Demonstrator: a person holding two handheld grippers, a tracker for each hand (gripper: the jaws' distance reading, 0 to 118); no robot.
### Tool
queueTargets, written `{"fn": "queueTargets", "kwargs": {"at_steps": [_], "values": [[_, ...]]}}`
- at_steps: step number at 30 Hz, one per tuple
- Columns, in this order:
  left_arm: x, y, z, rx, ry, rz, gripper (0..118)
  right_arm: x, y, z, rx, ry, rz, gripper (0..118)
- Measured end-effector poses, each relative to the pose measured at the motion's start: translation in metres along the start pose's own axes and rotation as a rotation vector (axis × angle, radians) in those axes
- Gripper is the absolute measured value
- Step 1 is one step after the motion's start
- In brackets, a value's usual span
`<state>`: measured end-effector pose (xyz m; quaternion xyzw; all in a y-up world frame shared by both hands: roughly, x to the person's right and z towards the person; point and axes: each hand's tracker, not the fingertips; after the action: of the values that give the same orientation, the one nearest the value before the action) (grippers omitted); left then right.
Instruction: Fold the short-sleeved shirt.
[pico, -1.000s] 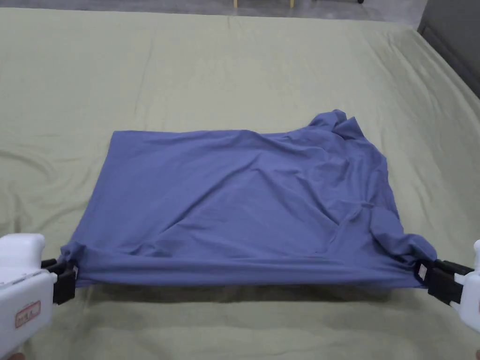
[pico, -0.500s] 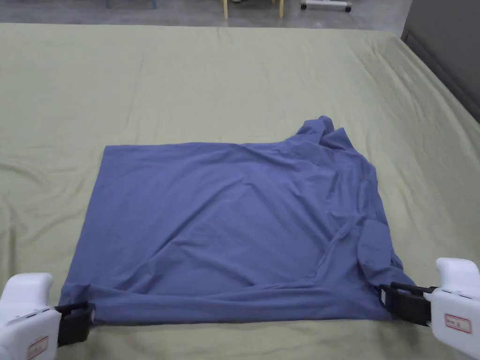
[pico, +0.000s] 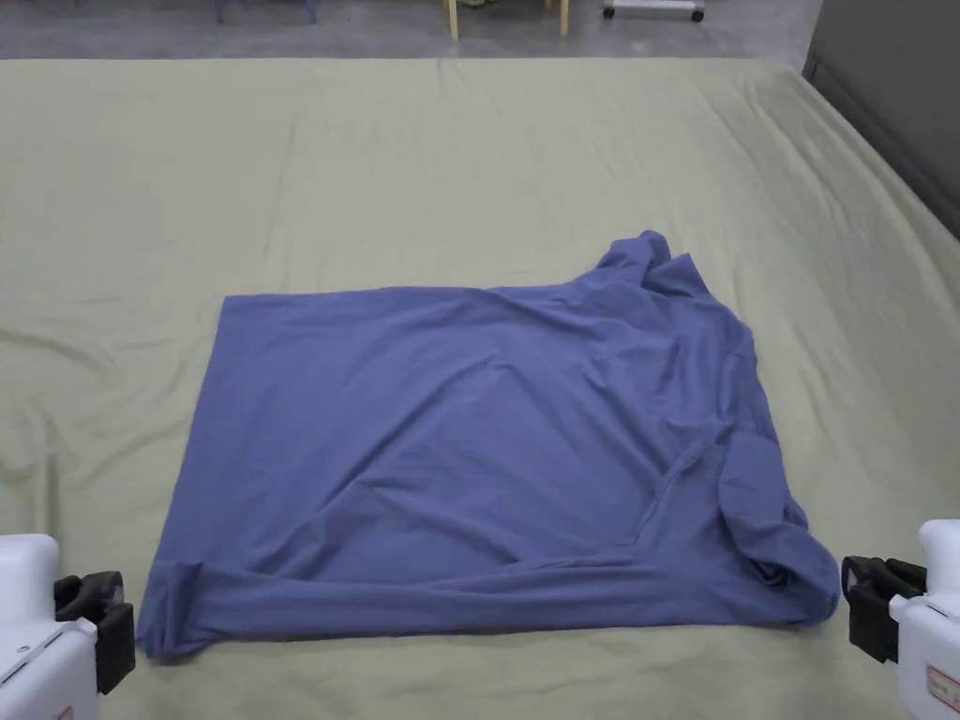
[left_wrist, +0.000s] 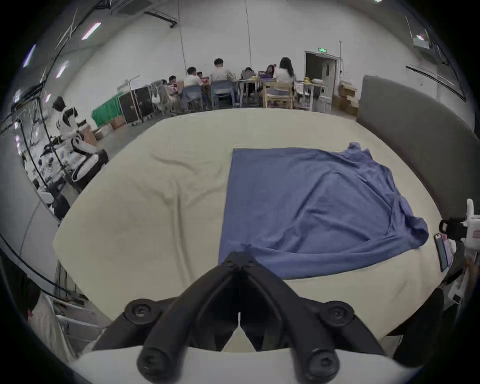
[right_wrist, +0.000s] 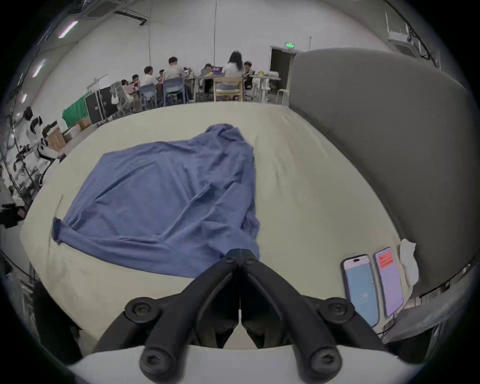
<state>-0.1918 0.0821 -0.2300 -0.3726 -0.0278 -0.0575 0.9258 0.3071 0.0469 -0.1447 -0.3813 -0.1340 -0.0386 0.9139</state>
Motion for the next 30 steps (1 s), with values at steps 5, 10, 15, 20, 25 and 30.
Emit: {"fn": "queueTargets", "kwargs": {"at_steps": [5, 10, 15, 20, 25, 30], "values": [[-0.001, -0.002, -0.038, -0.132, -0.027, 0.052, 22, -0.003, 0.002, -0.009, -0.023, 0.008, 0.021, 3], [-0.008, -0.004, -0.090, -0.230, -0.085, 0.081, 89, -0.009, 0.005, -0.011, -0.042, 0.026, 0.039, 3], [-0.010, -0.009, -0.135, -0.304, -0.088, 0.052, 64, -0.015, 0.001, -0.021, -0.073, 0.032, 0.050, 3], [0.001, -0.012, -0.131, -0.276, -0.114, 0.015, 0, -0.016, -0.002, -0.029, -0.109, 0.021, 0.065, 3], [-0.002, -0.007, -0.121, -0.231, -0.116, 0.059, 0, -0.011, 0.001, -0.037, -0.152, 0.031, 0.023, 44], [-0.007, -0.004, -0.115, -0.221, -0.125, 0.072, 0, 0.002, 0.002, -0.040, -0.154, 0.005, 0.003, 118]]}}
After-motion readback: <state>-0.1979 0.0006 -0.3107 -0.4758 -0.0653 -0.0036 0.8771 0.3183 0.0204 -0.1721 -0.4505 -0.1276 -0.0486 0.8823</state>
